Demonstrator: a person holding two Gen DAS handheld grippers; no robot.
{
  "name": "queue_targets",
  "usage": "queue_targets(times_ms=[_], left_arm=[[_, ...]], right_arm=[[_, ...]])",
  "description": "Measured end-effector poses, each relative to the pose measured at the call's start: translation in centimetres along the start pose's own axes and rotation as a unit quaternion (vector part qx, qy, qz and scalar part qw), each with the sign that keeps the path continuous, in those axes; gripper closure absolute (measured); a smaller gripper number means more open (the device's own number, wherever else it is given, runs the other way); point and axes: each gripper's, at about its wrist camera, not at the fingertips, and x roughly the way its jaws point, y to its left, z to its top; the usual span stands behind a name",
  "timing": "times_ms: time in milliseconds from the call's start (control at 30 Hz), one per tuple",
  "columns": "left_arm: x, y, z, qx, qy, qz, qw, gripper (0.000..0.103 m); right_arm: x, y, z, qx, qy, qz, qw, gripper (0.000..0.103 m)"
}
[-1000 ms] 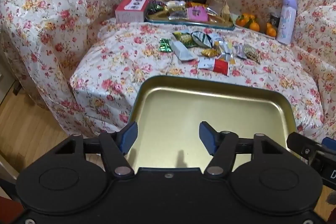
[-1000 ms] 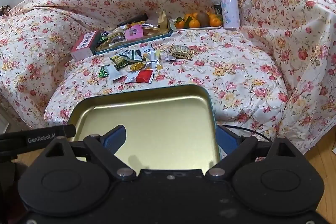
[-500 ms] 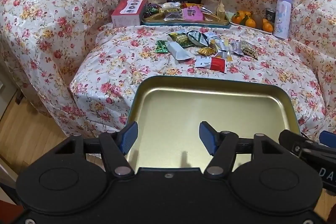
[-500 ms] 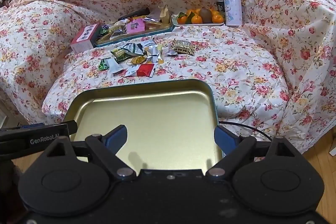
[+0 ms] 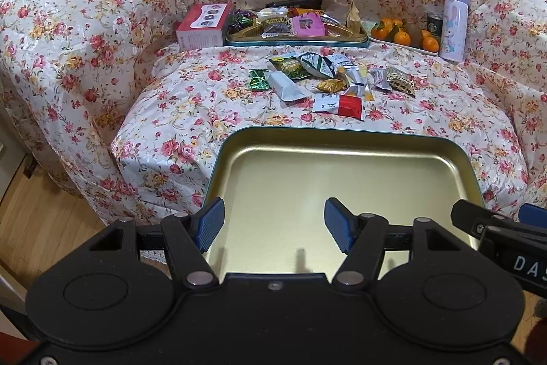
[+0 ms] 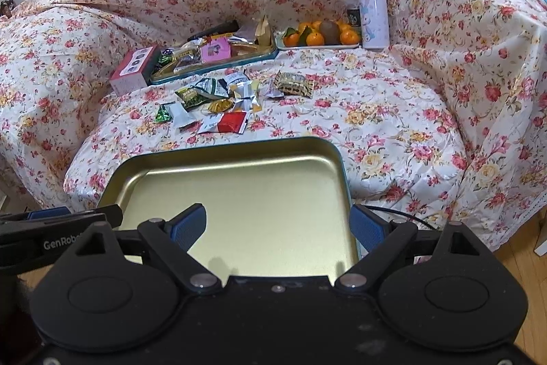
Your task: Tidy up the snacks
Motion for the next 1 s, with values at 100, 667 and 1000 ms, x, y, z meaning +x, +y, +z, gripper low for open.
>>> queue_targets(times_ms=[100, 667, 1000], left_arm=[[-0.04, 0.08, 0.03, -0.001, -0.001, 0.003, 1.0, 0.036], [-0.13, -0.05, -0.17, -0.002, 0.009, -0.007, 0.9999, 0.036], [0.33, 0.06, -0.3, -0.005, 0.022, -0.007, 0.9997, 0.036]], right_arm=[[0.13, 0.15, -0.05, 0.001, 0.004, 0.0, 1.0, 0.008], [0.52, 0.4, -0.35, 0.002, 0.026, 0.002, 1.0, 0.015], [0.78, 0.32, -0.44, 0.005, 0.033, 0.001, 0.999, 0.016]])
